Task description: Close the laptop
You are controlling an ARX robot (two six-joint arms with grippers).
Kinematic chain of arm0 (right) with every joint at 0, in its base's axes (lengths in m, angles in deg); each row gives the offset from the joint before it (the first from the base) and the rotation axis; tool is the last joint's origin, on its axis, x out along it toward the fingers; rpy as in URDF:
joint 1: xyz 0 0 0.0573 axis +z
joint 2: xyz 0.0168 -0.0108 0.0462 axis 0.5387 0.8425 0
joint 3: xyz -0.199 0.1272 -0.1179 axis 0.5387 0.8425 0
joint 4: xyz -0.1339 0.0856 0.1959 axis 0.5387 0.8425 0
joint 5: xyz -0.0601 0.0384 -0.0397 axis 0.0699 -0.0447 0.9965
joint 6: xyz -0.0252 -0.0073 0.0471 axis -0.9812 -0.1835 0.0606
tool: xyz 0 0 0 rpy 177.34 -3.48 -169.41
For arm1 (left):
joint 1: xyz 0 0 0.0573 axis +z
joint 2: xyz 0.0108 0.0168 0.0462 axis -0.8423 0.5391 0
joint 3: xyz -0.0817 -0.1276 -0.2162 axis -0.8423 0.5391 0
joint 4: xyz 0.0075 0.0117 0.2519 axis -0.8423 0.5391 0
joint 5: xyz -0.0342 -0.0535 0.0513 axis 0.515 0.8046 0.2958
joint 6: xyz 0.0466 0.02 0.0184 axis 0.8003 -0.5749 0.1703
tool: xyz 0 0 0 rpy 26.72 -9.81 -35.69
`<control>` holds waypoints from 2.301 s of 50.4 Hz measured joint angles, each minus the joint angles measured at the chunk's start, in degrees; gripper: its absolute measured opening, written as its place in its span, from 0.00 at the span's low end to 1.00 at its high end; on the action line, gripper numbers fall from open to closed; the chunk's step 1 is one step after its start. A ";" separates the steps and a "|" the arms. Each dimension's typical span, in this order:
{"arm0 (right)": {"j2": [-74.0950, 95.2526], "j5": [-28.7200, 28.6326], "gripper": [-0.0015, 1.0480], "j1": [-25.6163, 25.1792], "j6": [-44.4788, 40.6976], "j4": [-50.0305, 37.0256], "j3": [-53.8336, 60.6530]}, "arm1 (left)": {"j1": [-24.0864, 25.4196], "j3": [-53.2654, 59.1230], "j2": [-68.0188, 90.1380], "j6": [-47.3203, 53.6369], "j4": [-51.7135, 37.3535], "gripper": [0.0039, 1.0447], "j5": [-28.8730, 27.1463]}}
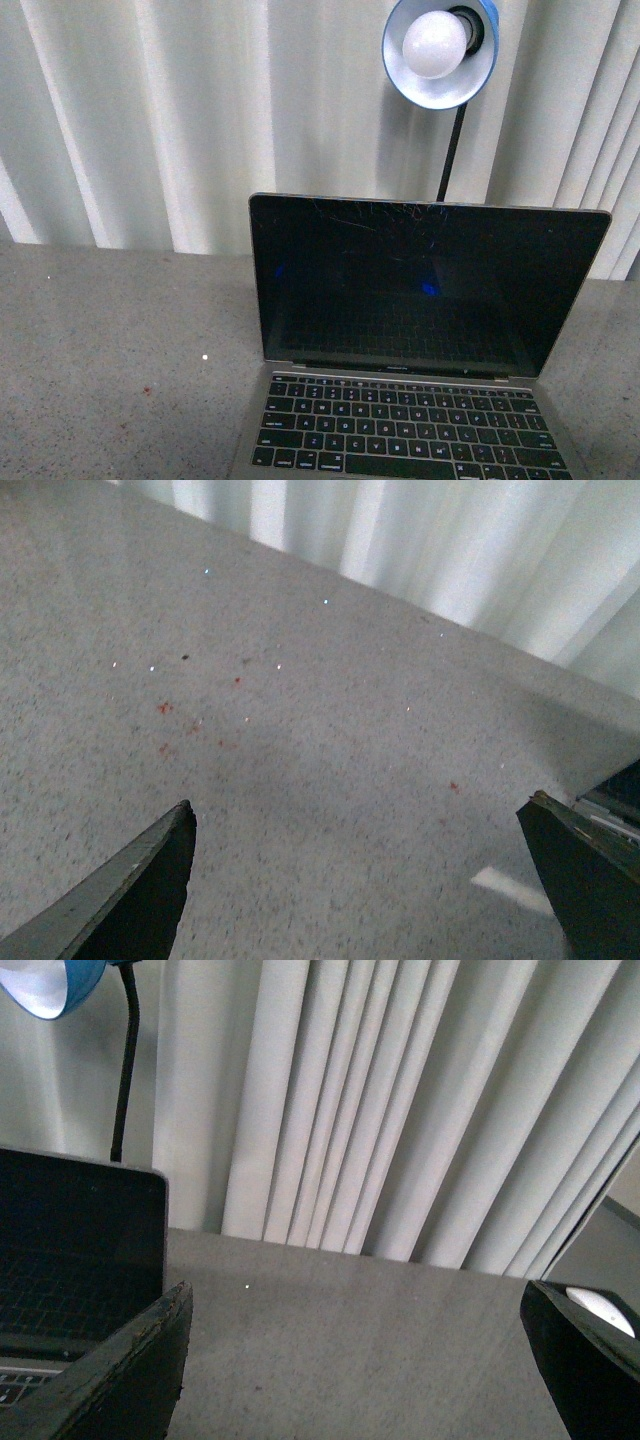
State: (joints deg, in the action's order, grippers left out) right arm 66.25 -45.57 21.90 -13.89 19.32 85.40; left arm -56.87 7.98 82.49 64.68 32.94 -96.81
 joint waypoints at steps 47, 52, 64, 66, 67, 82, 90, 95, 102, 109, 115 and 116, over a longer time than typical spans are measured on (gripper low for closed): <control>63.52 -28.30 0.93 -1.64 -63.30 25.51 -73.46 | -4.50 -73.20 74.18 85.26 -6.23 0.94 29.09; 64.83 -30.77 0.93 -0.92 -68.22 31.21 -77.33 | -5.20 -77.99 76.30 90.33 2.19 0.94 28.98; 69.72 -30.73 0.93 1.70 -79.34 52.41 -88.46 | -8.72 -90.18 82.82 96.56 18.99 0.94 25.99; 70.38 -30.34 0.93 1.99 -79.80 54.47 -89.55 | -9.09 -91.62 83.56 97.02 20.90 0.94 25.51; 70.69 -30.08 0.93 2.19 -80.08 55.82 -90.23 | -9.35 -92.48 83.95 97.22 22.01 0.94 25.16; 73.20 -27.32 0.67 4.72 -79.49 67.47 -95.25 | -11.52 -101.26 88.21 99.08 31.93 0.94 23.10; 73.96 -25.16 0.34 6.12 -79.56 75.93 -96.61 | -12.39 -102.51 89.18 98.75 35.45 0.67 23.04; 74.75 -24.15 0.15 6.23 -80.00 78.29 -96.65 | -12.79 -102.49 89.50 98.55 37.51 0.48 23.02; 76.11 -23.41 0.03 6.23 -80.56 81.05 -97.00 | -13.81 -102.51 90.40 98.57 39.01 0.23 22.80; 77.61 -22.45 0.03 6.25 -81.15 83.69 -98.62 | -15.80 -103.89 92.21 99.71 41.27 0.03 20.02; 78.64 -21.57 0.03 6.47 -81.48 86.42 -100.98 | -17.29 -106.79 94.60 101.46 44.50 0.03 16.48; 78.86 -21.51 0.03 6.54 -81.53 87.03 -101.55 | -17.49 -107.38 94.97 101.59 45.03 0.03 15.93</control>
State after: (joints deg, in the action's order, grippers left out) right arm 145.11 -67.08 28.43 -95.42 106.35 -16.15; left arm -74.35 -99.40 177.46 166.27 77.96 -80.88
